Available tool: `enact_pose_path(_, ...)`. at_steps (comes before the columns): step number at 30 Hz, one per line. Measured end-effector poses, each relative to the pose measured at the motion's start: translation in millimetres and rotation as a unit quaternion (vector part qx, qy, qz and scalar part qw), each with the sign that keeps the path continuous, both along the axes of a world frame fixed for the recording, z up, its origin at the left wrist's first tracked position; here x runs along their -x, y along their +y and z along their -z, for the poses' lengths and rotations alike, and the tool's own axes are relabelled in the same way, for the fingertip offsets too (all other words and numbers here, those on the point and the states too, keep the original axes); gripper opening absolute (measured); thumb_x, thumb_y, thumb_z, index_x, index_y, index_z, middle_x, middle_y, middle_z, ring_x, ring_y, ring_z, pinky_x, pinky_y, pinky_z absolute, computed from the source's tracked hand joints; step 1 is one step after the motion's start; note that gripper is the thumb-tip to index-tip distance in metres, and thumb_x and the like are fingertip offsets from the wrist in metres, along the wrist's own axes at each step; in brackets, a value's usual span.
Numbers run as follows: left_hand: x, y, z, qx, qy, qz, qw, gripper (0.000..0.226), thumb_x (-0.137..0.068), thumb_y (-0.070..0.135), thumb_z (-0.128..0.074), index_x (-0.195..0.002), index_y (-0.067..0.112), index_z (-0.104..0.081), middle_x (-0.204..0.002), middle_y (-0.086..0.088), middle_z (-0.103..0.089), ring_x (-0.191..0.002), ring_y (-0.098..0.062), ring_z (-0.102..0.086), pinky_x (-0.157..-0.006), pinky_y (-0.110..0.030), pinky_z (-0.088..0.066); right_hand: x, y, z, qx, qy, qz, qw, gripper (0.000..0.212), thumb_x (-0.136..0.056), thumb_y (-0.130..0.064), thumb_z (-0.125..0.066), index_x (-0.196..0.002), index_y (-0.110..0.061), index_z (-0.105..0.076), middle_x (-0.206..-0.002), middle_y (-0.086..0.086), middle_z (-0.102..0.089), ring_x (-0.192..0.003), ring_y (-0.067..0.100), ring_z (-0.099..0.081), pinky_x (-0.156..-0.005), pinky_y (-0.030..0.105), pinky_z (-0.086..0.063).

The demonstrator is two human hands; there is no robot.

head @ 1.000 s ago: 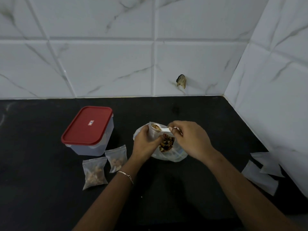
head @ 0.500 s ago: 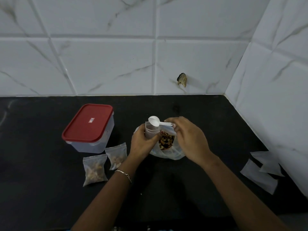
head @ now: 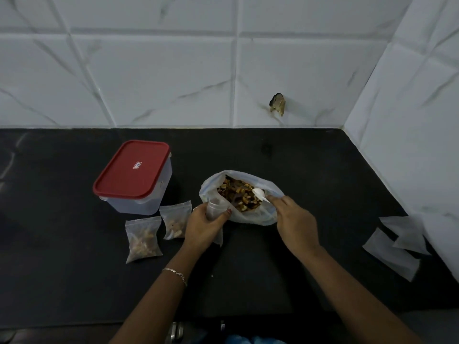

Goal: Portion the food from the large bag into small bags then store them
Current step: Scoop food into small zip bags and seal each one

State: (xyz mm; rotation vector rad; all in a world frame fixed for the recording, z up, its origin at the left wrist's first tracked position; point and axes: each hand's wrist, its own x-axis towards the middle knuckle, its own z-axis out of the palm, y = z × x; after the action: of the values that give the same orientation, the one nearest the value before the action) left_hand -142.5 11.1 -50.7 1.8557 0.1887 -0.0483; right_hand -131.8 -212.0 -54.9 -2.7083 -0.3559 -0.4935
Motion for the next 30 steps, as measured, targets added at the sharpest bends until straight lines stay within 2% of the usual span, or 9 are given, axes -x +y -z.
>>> enact_pose_path(3,5.5,1.3,5.5,-0.032,0.005,0.012,0.999,0.014,-0.085,0.037,-0.069,-0.095,0.036,-0.060,-0.100,0.008,-0.067,-0.092,-0.004,-0.063,-0.077,-0.026,-0.053,-10.1,-1.4,-0.7,0.091,-0.022,-0.022,0.995,0.053,-0.077,0.000,-0.069,-0.127,-0.016,-0.061,-0.103,0.002,-0.067,-0.059,0.013,-0.060,-0.045,0.024,-0.048)
enact_pose_path(6,6.8,-0.7,1.5,-0.053,0.014,0.013,0.998,0.012,-0.086,0.040,-0.067,-0.094,0.037,-0.059,-0.097,0.010,-0.066,-0.089,-0.002,-0.061,-0.072,-0.022,-0.050,-15.0,7.2,-0.6,0.126,0.018,-0.032,0.991,0.050,-0.085,-0.007,-0.064,-0.133,-0.017,-0.055,-0.118,0.004,-0.062,-0.072,0.013,-0.065,-0.056,0.027,-0.055)
enact_pose_path(9,6.4,-2.4,-4.1,-0.043,0.036,0.026,0.998,0.013,-0.088,0.039,-0.065,-0.098,0.035,-0.058,-0.093,0.015,-0.062,-0.085,0.003,-0.057,-0.065,-0.017,-0.042,-10.5,14.9,-4.4,0.041,0.050,-0.025,0.998,0.041,-0.092,-0.011,-0.058,-0.132,-0.019,-0.055,-0.119,-0.001,-0.062,-0.081,0.010,-0.065,-0.065,0.026,-0.056)
enact_pose_path(13,6.4,-3.2,-4.6,-0.011,0.058,0.042,0.997,0.012,-0.089,0.038,-0.064,-0.098,0.036,-0.057,-0.095,0.014,-0.062,-0.091,-0.001,-0.058,-0.069,-0.020,-0.045,-7.2,15.1,-12.7,-0.134,0.156,0.025,0.978,0.029,-0.100,-0.020,-0.046,-0.122,-0.031,-0.062,-0.080,-0.015,-0.060,-0.059,0.001,-0.054,-0.050,0.015,-0.037)
enact_pose_path(19,1.9,-6.3,-3.0,0.012,0.095,0.051,0.994,0.012,-0.089,0.043,-0.062,-0.098,0.039,-0.056,-0.106,0.007,-0.065,-0.101,-0.010,-0.061,-0.089,-0.034,-0.051,3.2,21.7,-9.0,-0.075,0.128,0.038,0.988,0.031,-0.101,-0.023,-0.045,-0.127,-0.029,-0.059,-0.087,-0.013,-0.062,-0.055,-0.005,-0.043,-0.051,0.011,-0.028)
enact_pose_path(21,2.0,-8.8,-3.4,0.020,0.096,0.059,0.993,0.009,-0.090,0.043,-0.061,-0.097,0.040,-0.056,-0.107,0.007,-0.066,-0.103,-0.009,-0.061,-0.090,-0.033,-0.050,4.2,27.6,-4.2,-0.159,0.185,0.050,0.968,0.030,-0.101,-0.022,-0.044,-0.125,-0.031,-0.060,-0.080,-0.014,-0.060,-0.054,0.000,-0.047,-0.050,0.013,-0.031)
enact_pose_path(24,3.2,-10.5,-3.1,0.036,0.094,0.067,0.993,0.008,-0.092,0.044,-0.057,-0.099,0.041,-0.056,-0.109,0.007,-0.066,-0.106,-0.009,-0.060,-0.093,-0.033,-0.048,0.3,30.4,0.4,-0.379,0.301,0.104,0.869,0.032,-0.100,-0.016,-0.043,-0.121,-0.026,-0.065,-0.084,-0.008,-0.059,-0.062,0.004,-0.050,-0.055,0.021,-0.037)
enact_pose_path(25,4.0,-10.7,-2.7,0.047,0.095,0.069,0.992,0.008,-0.092,0.044,-0.057,-0.100,0.041,-0.056,-0.110,0.006,-0.067,-0.107,-0.009,-0.060,-0.094,-0.033,-0.048,0.5,30.4,0.5,-0.403,0.315,0.119,0.851,0.032,-0.100,-0.015,-0.043,-0.121,-0.025,-0.065,-0.085,-0.007,-0.059,-0.062,0.005,-0.049,-0.055,0.021,-0.037)
enact_pose_path(30,9.5,-10.7,2.4,0.129,0.083,0.065,0.986,0.014,-0.093,0.038,-0.057,-0.104,0.035,-0.065,-0.110,0.008,-0.070,-0.110,-0.006,-0.063,-0.102,-0.036,-0.046,16.7,37.8,-6.4,-0.152,0.184,0.073,0.968,0.032,-0.101,-0.022,-0.044,-0.129,-0.029,-0.058,-0.082,-0.009,-0.060,-0.053,-0.002,-0.045,-0.048,0.011,-0.028)
